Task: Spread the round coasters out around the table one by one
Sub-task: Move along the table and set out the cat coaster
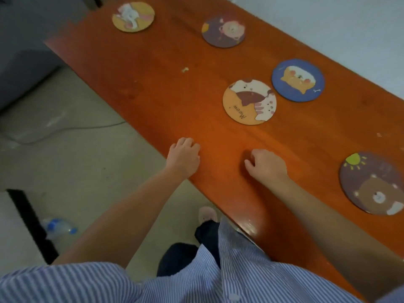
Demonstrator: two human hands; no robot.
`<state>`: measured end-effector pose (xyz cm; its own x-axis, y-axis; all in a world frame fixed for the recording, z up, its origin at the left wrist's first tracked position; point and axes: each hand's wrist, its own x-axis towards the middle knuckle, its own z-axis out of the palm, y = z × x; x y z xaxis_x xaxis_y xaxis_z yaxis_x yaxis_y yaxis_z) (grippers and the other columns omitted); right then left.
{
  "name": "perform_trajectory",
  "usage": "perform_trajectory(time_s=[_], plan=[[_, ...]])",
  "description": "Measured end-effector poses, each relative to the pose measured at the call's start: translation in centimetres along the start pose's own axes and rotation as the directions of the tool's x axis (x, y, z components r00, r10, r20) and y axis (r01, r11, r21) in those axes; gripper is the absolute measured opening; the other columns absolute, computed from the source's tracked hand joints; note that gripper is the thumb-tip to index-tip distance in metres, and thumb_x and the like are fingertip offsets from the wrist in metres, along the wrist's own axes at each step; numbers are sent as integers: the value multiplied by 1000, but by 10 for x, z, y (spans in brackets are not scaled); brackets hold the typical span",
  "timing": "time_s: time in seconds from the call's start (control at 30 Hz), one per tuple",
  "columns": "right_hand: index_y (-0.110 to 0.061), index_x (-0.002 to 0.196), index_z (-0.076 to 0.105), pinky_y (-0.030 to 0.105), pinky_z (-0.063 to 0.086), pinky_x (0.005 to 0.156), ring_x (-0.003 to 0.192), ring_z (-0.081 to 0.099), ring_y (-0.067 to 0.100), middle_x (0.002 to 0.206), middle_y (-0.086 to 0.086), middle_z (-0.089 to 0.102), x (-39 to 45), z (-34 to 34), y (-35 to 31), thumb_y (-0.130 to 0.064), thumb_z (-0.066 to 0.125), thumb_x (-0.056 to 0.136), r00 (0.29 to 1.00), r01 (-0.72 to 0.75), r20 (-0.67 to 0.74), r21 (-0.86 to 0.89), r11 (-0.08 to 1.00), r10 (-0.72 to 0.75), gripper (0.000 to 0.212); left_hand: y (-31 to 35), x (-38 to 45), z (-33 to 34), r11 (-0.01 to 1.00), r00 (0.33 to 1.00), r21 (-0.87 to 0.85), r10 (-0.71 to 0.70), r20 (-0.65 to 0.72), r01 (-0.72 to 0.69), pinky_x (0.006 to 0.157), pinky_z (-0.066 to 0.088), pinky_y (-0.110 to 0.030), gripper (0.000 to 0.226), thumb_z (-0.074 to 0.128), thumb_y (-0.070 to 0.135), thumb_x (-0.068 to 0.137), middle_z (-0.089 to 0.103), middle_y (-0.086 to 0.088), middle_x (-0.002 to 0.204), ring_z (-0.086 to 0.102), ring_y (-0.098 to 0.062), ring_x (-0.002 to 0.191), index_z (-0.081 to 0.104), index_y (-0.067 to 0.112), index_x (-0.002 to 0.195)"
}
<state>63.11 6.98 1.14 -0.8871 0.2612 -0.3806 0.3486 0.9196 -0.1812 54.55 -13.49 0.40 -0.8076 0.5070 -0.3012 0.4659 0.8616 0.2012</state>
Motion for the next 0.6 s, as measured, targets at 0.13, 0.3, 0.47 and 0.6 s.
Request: perform_trajectory(time_s=[0.13,0.3,0.47,0.6], plan=[[-8,117,55,41,47,89,115,48,31,121,13,56,49,-19,-31,-33,52,90,986,-46,-153,110,993,63,37,-43,49,-18,996,997,51,78,29,-79,109,28,-47,40,44,28,92,33,-12,146,24,-28,137,42,12,129],[-12,126,48,46,42,100,125,42,33,134,12,49,117,-26,-62,-39,56,88,965,-183,-155,177,967,211,47,-104,116,-37,974,979,119,180,98,-191,115,16,-48,52,38,41,92,19,-10,153,9,-27,143,29,18,138],[-11,122,53,47,41,100,125,41,38,132,12,50,145,-26,-83,-43,56,88,895,-422,-143,40,906,423,47,-160,168,-56,882,899,219,366,242,-418,115,1,-53,60,26,53,92,-2,-6,157,-8,-25,144,8,30,143],[-10,121,52,41,48,90,116,49,36,124,13,54,152,-31,-104,-24,46,95,881,-471,-102,-95,877,462,30,-193,194,-69,750,757,192,548,355,-633,116,-1,-46,57,24,51,93,-4,-1,158,-9,-19,144,6,32,143]])
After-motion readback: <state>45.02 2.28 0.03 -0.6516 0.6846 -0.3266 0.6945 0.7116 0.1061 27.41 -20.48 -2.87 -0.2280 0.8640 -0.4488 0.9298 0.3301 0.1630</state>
